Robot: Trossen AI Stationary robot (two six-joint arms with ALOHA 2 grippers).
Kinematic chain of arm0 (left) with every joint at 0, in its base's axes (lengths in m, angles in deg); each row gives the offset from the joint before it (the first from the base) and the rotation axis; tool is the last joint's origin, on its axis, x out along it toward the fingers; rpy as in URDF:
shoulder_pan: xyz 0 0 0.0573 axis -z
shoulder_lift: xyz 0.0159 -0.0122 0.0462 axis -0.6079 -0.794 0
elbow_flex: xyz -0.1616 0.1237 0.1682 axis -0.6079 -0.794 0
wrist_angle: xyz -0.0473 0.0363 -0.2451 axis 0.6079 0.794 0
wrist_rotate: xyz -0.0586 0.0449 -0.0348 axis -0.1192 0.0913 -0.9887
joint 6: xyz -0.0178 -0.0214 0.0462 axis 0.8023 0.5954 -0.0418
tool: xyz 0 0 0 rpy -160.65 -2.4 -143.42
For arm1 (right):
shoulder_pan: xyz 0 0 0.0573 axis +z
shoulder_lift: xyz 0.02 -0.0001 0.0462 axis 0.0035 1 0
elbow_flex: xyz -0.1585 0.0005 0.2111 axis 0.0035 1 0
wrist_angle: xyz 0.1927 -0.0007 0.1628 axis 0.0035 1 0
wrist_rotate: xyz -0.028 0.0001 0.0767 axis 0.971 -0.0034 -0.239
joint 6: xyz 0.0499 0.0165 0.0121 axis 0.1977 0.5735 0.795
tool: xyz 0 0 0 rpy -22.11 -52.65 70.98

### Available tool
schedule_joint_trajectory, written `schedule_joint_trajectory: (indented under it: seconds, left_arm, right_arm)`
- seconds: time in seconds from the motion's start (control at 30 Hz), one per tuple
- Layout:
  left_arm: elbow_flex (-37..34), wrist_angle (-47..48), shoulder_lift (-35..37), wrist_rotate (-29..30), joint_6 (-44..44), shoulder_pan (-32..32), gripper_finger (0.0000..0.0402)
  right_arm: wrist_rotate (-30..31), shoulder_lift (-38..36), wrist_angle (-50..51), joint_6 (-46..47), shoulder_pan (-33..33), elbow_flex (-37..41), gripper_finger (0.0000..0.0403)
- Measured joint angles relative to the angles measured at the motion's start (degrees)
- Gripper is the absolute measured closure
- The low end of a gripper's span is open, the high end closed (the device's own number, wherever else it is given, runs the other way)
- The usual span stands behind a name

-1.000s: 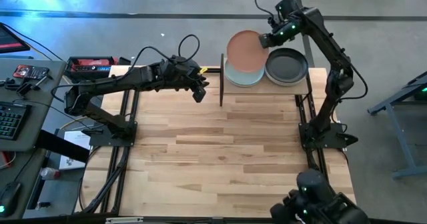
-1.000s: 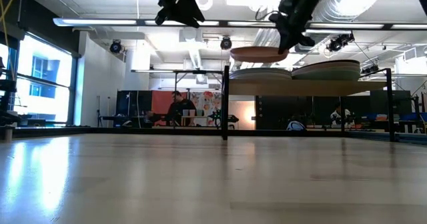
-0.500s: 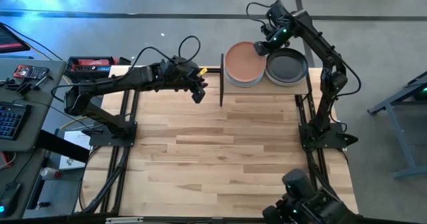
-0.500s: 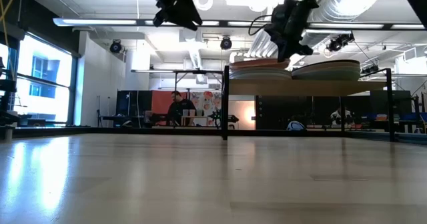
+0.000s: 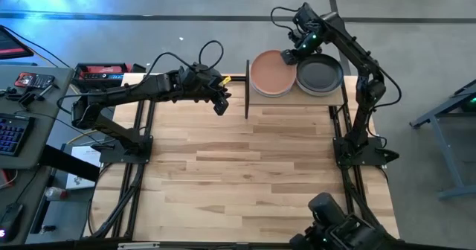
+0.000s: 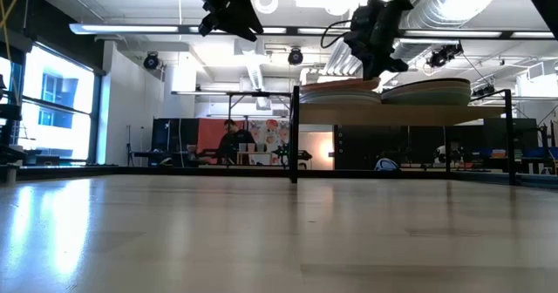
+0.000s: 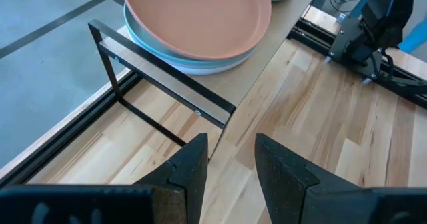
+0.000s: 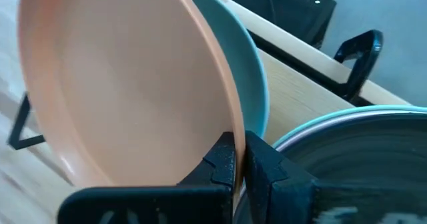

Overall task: Place and stack plates onto a shelf
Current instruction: Stack the light orange plate on top of the blue plate on the shelf

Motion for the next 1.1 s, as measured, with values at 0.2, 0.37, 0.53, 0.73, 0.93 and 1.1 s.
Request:
schedule_joint_trajectory:
  seconds: [0.2,0.37,0.53,0.73,0.93,1.1]
  left_arm:
    - [0.00,0.07,0.00,0.00,0.00,0.00,0.0289]
    - [0.00,0.09,0.00,0.00,0.00,0.00,0.0289]
    - [0.00,0.87,0.00,0.00,0.00,0.00,0.0289]
    - [-0.02,3.01,0.00,0.00,0.00,0.00,0.0289]
    - [-0.02,3.16,-0.02,0.00,0.00,0.17,0.0289]
    - [-0.02,3.17,-0.02,0.00,0.00,0.17,0.0289]
  right_arm:
    - [2.79,0.00,-0.57,-1.38,1.43,0.00,0.0403]
    - [2.81,0.00,-1.88,-1.51,2.20,0.00,0.0402]
    - [3.16,0.00,-2.05,-1.38,2.49,0.00,0.0402]
    - [5.15,0.00,-2.05,-0.64,2.47,0.00,0.0402]
    - [4.66,0.00,-1.38,-1.92,2.99,0.00,0.0402]
    - [4.65,0.00,-1.01,-1.34,3.14,0.00,0.0402]
